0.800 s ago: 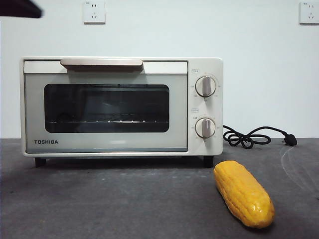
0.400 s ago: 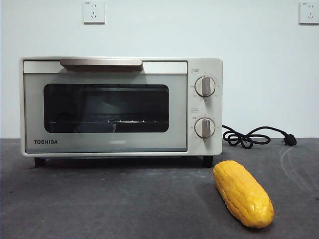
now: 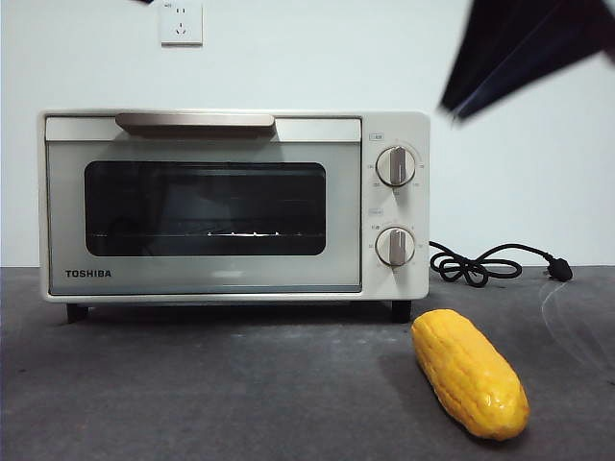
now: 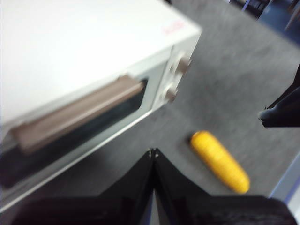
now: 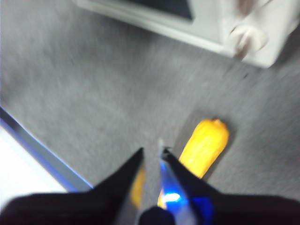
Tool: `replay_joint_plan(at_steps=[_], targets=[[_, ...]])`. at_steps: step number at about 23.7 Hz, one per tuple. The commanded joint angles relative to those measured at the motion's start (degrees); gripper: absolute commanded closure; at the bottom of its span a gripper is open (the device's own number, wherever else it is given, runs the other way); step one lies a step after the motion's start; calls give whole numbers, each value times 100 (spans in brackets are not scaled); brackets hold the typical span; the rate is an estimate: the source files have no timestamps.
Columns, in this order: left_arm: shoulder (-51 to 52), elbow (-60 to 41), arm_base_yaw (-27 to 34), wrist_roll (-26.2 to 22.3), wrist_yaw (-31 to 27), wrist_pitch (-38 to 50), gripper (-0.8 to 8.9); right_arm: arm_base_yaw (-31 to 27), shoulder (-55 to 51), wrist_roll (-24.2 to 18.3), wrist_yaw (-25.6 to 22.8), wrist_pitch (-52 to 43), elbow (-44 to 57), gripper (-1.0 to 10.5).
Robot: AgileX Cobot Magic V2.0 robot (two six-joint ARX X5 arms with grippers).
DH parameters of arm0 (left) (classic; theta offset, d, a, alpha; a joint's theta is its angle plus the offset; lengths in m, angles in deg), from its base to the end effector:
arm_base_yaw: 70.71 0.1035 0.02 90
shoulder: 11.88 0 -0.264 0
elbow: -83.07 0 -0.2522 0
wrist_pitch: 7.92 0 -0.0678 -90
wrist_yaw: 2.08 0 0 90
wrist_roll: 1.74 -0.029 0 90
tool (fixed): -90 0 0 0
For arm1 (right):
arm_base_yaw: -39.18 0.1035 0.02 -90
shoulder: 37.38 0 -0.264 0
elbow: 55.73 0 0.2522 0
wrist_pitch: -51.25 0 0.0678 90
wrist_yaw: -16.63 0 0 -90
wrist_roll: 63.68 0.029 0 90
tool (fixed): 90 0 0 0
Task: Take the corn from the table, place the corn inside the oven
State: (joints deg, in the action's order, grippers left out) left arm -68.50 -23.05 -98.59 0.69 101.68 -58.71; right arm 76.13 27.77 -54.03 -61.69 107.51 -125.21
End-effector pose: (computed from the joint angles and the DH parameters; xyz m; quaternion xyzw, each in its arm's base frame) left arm 0.1697 -0.0976 0.3458 0.0165 0.2934 -0.3342 0.8955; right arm 0.1722 0.1369 0.2864 -0.0265 0.4568 0.3329 0.8245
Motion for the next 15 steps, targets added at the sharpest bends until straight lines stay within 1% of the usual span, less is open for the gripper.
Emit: replay_joint_plan(at_steps=[1, 4, 6, 7, 9, 15], targets=[[-15, -9, -9, -315, -278, -247, 819, 284, 431, 240, -345, 7, 7, 707], [-13, -9, -9, -328, -483, -496, 819, 481, 868, 404, -605, 81, 7, 579], [-13, -9, -7, -382, -505, -629, 819, 555, 1141, 459, -732, 131, 7, 486], [-15, -9, -4, -387, -505, -671, 819, 575, 1244, 490, -787, 151, 7, 463], [-15, -9, -7, -400, -503, -728, 819, 579, 1471, 516, -896, 160, 7, 439], [-15, -9, -9, -400, -503, -866, 819, 579, 2031, 525, -1115, 146, 7, 439]])
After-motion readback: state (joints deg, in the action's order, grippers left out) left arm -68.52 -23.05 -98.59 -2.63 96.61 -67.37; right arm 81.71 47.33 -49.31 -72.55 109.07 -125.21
